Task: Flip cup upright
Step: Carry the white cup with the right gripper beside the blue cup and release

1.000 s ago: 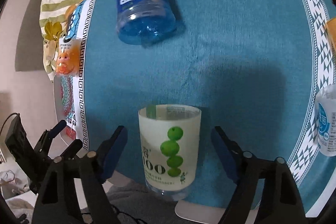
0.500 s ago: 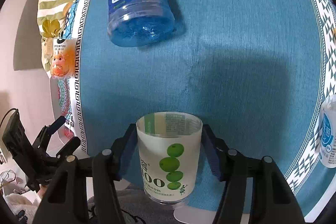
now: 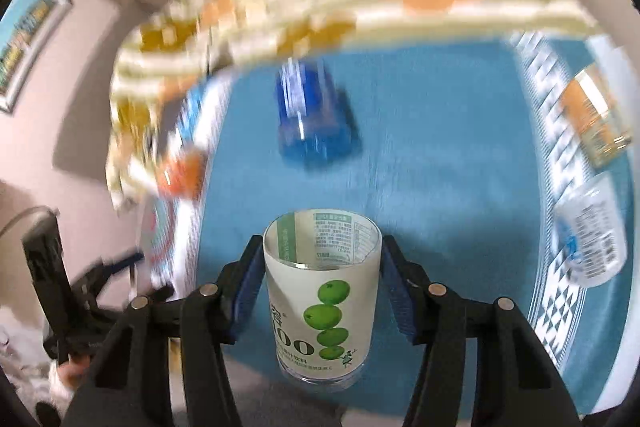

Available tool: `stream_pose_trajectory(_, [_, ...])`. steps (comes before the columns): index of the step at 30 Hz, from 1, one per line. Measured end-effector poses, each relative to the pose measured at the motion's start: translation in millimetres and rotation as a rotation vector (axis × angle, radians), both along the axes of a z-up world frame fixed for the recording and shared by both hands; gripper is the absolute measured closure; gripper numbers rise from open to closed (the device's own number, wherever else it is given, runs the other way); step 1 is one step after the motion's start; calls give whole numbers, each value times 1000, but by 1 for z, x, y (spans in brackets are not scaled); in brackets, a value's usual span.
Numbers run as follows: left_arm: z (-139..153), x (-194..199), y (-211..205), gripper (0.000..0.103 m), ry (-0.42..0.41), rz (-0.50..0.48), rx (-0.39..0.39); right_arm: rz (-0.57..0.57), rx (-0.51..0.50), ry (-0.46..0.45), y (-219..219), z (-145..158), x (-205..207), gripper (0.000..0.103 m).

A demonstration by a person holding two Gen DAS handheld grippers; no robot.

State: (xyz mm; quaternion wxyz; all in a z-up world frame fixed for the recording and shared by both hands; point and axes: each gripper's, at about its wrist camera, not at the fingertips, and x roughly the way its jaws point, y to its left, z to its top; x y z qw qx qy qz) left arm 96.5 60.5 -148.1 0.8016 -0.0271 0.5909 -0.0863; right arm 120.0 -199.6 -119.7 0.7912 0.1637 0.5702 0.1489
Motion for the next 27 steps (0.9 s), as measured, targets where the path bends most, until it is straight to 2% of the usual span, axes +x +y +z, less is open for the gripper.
stream_pose_trajectory(3, [2,-2,-3,0,-11,-5,9,-144,-26,-237,-7,9,-20,50])
stream_pose_trajectory(6, [2,-5,-6,0,-19,-16,28,-217,-109,-405,0,1,-31,50])
stream_pose_trajectory(10, [-3,-12,-7,0,-28,-39,73,-228,-140,-509,10,-8,-33,50])
stream_pose_trajectory(13, [-9,-16,-6,0,-20,-42,85,-214,-182,-546,18,-16,-37,50])
stream_pose_trajectory(16, [-14,-19,-5,0,-12,-42,88,-183,-204,-542,22,-25,-40,50])
stream_pose_trajectory(20, [-16,-24,-6,0,-14,-52,94,-135,-240,-569,28,-25,-49,49])
stream_pose_trajectory(27, [-17,-29,-12,0,-12,-65,85,-68,-287,-542,34,-24,-65,49])
